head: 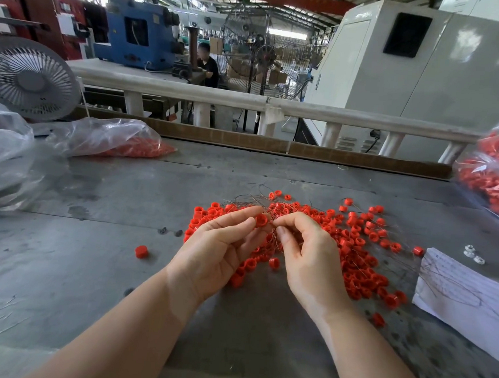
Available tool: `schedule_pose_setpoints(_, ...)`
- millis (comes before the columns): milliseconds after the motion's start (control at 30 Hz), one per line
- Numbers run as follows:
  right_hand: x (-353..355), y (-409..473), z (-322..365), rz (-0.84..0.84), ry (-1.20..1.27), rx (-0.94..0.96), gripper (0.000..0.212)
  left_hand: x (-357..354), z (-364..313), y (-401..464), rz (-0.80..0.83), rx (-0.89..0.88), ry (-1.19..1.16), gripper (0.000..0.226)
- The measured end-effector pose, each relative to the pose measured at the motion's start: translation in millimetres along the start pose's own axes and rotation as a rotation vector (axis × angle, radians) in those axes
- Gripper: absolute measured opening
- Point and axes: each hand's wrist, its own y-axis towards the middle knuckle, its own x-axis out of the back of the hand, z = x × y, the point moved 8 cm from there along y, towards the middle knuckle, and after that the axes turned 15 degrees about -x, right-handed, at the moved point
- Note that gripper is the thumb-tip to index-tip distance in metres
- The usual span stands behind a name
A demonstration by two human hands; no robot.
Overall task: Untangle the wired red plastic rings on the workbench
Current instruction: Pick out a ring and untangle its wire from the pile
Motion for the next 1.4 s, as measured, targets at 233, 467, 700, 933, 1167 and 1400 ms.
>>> schedule_pose_setpoints(233,1.3,-0.1,0.6,0.004,-0.001,-0.002,0.011,1.2,1.0,-0.2,-0.01,-0.001,-0.001,0.021)
schedule_pose_setpoints(467,2.1,0.0,-0.1,-0.006,-0.002,-0.001,0.012,-0.2,0.8,-0.6,-0.004,0.006,0.006,0.023)
schedule_pose_setpoints(700,2.7,-0.9,0.4,-0.007,-0.01,0.008,0.012,0.8,0.0,-0.5,-0.005,-0.005,0.029,0.024)
schedule_pose_setpoints(933,2.5,-1.4,0.0,-0.001,-0.018,0.002,0.012,0.4,-1.2,-0.9,0.004,-0.022,0.046,0.023)
schedule_pose_setpoints(1167,3.5,-1.2,-0.6,-0.013,-0.017,-0.006,0.012,-1.0,-2.3,-0.9,0.013,-0.052,0.089,0.022)
schedule_pose_setpoints(1400,3.6,-0.7,-1.6,-0.004,-0.018,-0.02,0.012,-3.4,-1.9,-3.0,0.011,-0.019,0.052,0.026)
